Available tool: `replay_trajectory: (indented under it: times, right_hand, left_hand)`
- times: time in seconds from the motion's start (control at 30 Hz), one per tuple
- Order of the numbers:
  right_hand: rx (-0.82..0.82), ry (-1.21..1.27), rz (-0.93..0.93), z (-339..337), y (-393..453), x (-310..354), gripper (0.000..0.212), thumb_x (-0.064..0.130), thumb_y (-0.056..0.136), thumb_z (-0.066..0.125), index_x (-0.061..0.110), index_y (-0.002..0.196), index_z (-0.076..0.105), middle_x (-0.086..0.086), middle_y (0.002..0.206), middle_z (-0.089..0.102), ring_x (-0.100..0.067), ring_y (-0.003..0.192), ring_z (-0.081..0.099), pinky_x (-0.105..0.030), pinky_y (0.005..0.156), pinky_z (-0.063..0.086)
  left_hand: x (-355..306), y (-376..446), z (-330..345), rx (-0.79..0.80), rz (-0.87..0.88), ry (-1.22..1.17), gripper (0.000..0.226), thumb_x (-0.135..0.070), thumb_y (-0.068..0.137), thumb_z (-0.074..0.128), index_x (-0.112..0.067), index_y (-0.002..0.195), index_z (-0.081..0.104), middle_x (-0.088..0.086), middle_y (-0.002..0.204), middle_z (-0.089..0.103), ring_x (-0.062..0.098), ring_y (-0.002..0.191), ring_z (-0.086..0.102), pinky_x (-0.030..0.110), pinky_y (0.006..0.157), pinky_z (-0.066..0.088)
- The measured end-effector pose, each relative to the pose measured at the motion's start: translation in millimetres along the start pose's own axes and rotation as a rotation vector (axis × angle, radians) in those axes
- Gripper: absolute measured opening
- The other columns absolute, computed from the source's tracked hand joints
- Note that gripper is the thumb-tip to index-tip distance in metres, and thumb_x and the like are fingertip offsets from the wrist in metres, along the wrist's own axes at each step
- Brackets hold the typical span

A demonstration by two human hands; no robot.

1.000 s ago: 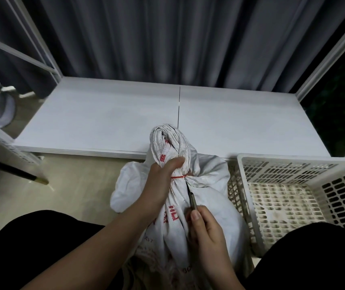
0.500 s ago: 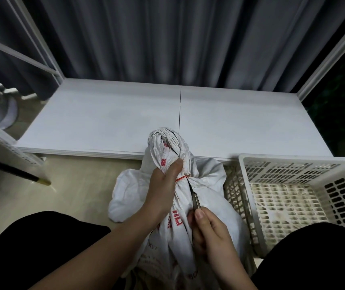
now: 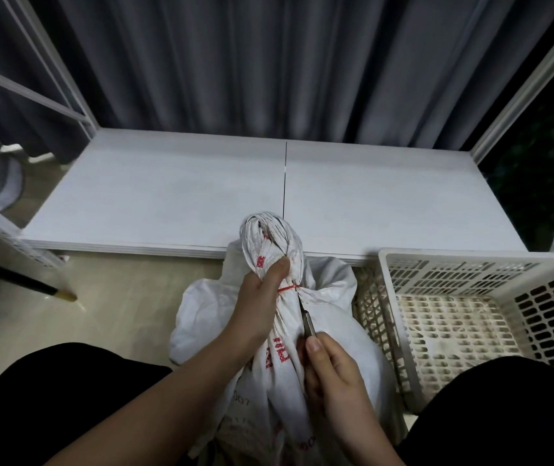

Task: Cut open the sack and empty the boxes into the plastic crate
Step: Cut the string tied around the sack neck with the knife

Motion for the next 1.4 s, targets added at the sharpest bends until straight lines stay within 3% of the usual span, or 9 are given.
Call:
replay_trajectory:
  times: [0.23, 0.3, 0.4, 0.47, 0.57, 0.77, 0.93, 1.27, 1.4]
  right_hand:
    - [-0.073, -0.113, -0.124, 3, 1, -5, 0.031, 0.035, 0.088, 0.05, 0.024, 0.06, 0.043, 0.009, 0.056, 0.035, -0.005, 0.056, 0.032, -0.019, 0.053, 0.029]
    - [-0.064, -0.094, -0.107, 3, 2, -6, 0.032, 0.036, 0.087, 0.05, 0.024, 0.059, 0.043, 0.009, 0.055, 0.034, -0.004, 0.053, 0.031, -0.017, 0.051, 0.029]
    - [-0.028, -0.013, -0.05, 3, 2, -7, 0.034, 0.041, 0.084, 0.052, 0.024, 0.057, 0.043, 0.009, 0.049, 0.031, -0.004, 0.046, 0.026, -0.014, 0.044, 0.025]
    - [-0.018, 0.024, -0.02, 2, 2, -8, 0.036, 0.049, 0.079, 0.055, 0.024, 0.056, 0.043, 0.007, 0.048, 0.029, -0.005, 0.044, 0.023, -0.014, 0.042, 0.024]
    - [-0.02, 0.048, 0.006, 1, 3, -9, 0.037, 0.051, 0.078, 0.055, 0.023, 0.056, 0.042, 0.005, 0.047, 0.029, -0.006, 0.042, 0.022, -0.014, 0.041, 0.023]
    - [-0.012, 0.123, 0.046, 3, 2, -4, 0.034, 0.039, 0.083, 0.05, 0.024, 0.054, 0.042, 0.004, 0.045, 0.027, -0.006, 0.039, 0.02, -0.014, 0.037, 0.021]
    - [-0.002, 0.213, 0.114, 5, 1, 1, 0.041, 0.038, 0.089, 0.058, 0.022, 0.054, 0.042, 0.003, 0.044, 0.024, -0.006, 0.036, 0.017, -0.014, 0.034, 0.018]
    - [0.018, 0.261, 0.139, 3, 1, 1, 0.033, 0.037, 0.085, 0.056, 0.016, 0.061, 0.047, 0.002, 0.044, 0.023, -0.006, 0.035, 0.016, -0.011, 0.035, 0.017]
    - [0.035, 0.268, 0.111, 3, 1, -1, 0.031, 0.036, 0.082, 0.051, 0.008, 0.069, 0.046, 0.002, 0.043, 0.023, -0.006, 0.035, 0.016, -0.011, 0.035, 0.018]
  left_hand:
    - [0, 0, 1, 0.009, -0.088, -0.057, 0.022, -0.031, 0.093, 0.055, -0.017, 0.102, 0.069, -0.001, 0.101, 0.075, 0.014, 0.099, 0.069, 0.037, 0.098, 0.048]
    - [2, 1, 0, 0.024, -0.076, -0.061, 0.019, -0.029, 0.094, 0.054, -0.019, 0.098, 0.069, -0.005, 0.097, 0.076, 0.009, 0.095, 0.07, 0.033, 0.094, 0.05]
    - [2, 0, 0, 0.02, -0.042, -0.022, 0.021, -0.025, 0.096, 0.052, -0.024, 0.078, 0.063, -0.023, 0.067, 0.07, -0.011, 0.068, 0.065, 0.013, 0.071, 0.049]
    - [6, 1, 0, 0.01, -0.031, 0.007, 0.025, -0.025, 0.096, 0.051, -0.025, 0.073, 0.06, -0.026, 0.058, 0.066, -0.013, 0.059, 0.061, 0.003, 0.058, 0.045]
    - [9, 2, 0, 0.004, -0.028, 0.015, 0.025, -0.024, 0.097, 0.051, -0.026, 0.073, 0.058, -0.027, 0.054, 0.064, -0.014, 0.057, 0.059, -0.001, 0.053, 0.042]
    - [10, 1, 1, 0.002, 0.01, 0.079, 0.028, -0.025, 0.097, 0.05, -0.024, 0.071, 0.06, -0.015, 0.07, 0.064, -0.015, 0.057, 0.057, 0.0, 0.056, 0.042]
    - [13, 1, 1, 0.027, 0.034, 0.121, 0.025, -0.036, 0.097, 0.048, -0.017, 0.085, 0.06, 0.001, 0.081, 0.061, 0.006, 0.074, 0.057, 0.016, 0.065, 0.044]
    - [14, 5, 0, 0.052, 0.0, 0.13, 0.035, -0.031, 0.098, 0.047, -0.004, 0.086, 0.067, 0.006, 0.083, 0.068, 0.013, 0.08, 0.063, 0.021, 0.072, 0.046]
    - [10, 9, 0, 0.088, -0.009, 0.073, 0.025, -0.028, 0.097, 0.049, -0.019, 0.083, 0.067, -0.002, 0.089, 0.071, 0.004, 0.083, 0.064, 0.015, 0.076, 0.047]
Point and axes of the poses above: each hand's wrist, its own y-axis towards the middle knuckle, its own z-axis out of the palm, x = y × z, the point moved 1 cm from there along y, towards the middle knuckle
